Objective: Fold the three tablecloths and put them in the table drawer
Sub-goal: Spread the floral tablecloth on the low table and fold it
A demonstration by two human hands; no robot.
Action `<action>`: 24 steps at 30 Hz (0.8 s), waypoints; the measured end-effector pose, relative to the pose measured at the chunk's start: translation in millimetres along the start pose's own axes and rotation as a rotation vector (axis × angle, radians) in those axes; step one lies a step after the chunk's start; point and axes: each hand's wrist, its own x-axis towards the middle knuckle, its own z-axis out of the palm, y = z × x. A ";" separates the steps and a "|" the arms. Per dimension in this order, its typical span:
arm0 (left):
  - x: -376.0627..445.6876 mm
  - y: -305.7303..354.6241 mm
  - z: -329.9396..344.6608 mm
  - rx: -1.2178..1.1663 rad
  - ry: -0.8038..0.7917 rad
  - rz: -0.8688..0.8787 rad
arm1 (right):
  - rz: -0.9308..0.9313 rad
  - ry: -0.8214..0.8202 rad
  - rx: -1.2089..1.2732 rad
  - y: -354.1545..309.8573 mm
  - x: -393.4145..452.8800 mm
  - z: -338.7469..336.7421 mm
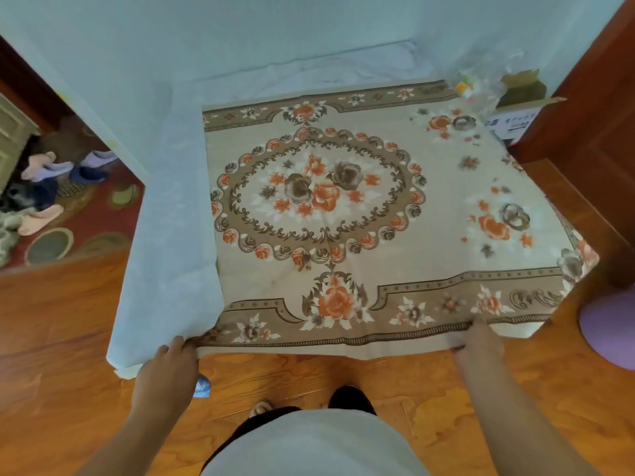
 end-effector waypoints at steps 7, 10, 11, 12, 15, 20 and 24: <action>-21.4 -39.7 54.9 -0.094 0.228 0.146 | -0.013 0.155 0.155 40.9 -24.1 -92.1; -25.6 -52.6 66.6 -0.095 0.273 0.226 | -0.053 0.169 0.236 64.8 -46.5 -119.2; -26.7 -57.9 70.3 -0.099 0.290 0.247 | -0.071 0.171 0.263 75.1 -54.4 -127.4; -28.3 -63.9 74.7 -0.107 0.311 0.269 | -0.088 0.177 0.279 85.4 -66.1 -134.9; -38.6 -89.5 81.9 -0.121 0.326 0.324 | -0.137 0.191 0.323 121.8 -96.7 -158.2; -51.3 -118.1 61.8 -0.083 0.384 0.437 | -0.275 0.291 0.374 147.3 -154.7 -208.6; -56.5 -101.9 -14.6 -0.128 0.575 0.531 | -0.326 0.383 0.338 110.7 -208.7 -269.6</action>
